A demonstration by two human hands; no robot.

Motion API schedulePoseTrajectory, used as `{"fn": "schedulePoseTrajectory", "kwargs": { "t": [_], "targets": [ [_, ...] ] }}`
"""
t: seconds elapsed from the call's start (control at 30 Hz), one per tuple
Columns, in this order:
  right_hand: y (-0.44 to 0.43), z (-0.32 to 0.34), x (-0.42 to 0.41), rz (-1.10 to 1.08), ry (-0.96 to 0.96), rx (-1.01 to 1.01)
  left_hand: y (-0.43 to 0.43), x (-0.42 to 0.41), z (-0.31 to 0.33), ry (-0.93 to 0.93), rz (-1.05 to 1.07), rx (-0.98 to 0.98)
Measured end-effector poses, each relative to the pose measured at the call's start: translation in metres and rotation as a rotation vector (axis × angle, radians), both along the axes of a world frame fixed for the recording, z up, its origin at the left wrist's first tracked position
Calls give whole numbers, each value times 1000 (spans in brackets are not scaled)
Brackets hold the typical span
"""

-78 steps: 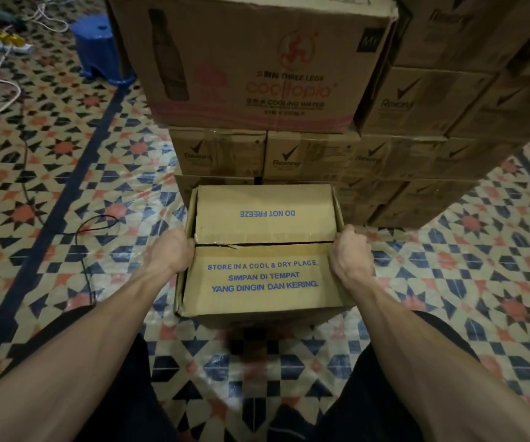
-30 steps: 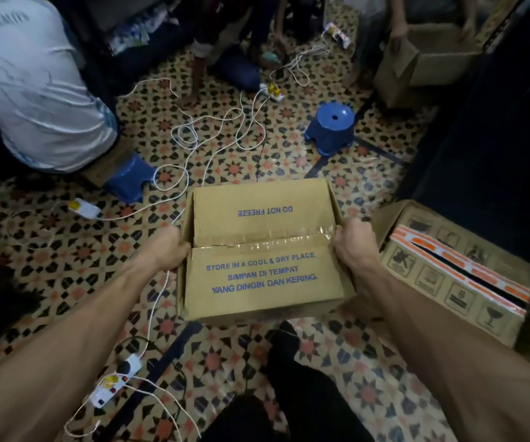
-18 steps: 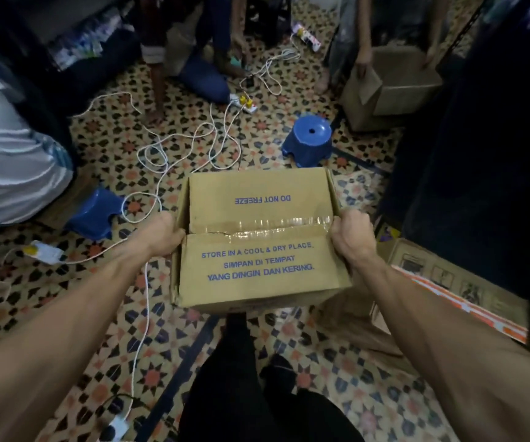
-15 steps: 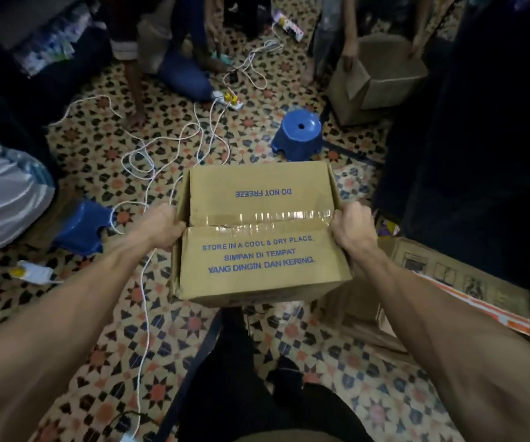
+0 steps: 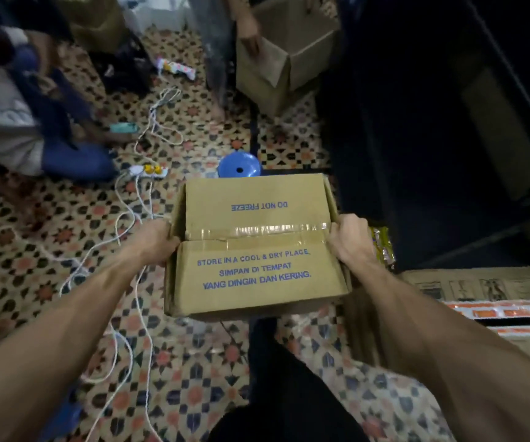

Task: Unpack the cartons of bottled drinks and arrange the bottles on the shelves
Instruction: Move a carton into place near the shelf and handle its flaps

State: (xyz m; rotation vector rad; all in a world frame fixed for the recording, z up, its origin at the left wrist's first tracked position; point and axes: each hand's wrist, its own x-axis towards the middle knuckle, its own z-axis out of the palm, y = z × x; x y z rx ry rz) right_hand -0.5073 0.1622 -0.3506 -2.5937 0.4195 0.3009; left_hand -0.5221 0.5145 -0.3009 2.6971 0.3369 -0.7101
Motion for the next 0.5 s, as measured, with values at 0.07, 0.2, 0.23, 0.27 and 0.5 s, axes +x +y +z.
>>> {"fn": "schedulePoseTrajectory", "kwargs": {
  "t": [0.07,0.2,0.23,0.27,0.5],
  "targets": [
    [0,-1,30,-50,-21,21,0,42,-2,-1,-43,1],
    [-6,4,85,-149,-30,11,-8,131,-2,-22,-174,-6],
    [-3,6,88,-136,-32,12,-7,136,1,-22,-174,0],
    [-6,10,98,-162,-35,13,-12,160,3,-47,-203,-5],
    [-14,34,152,-367,-62,-6,-36,284,18,-37,-369,-9]
  ]
}}
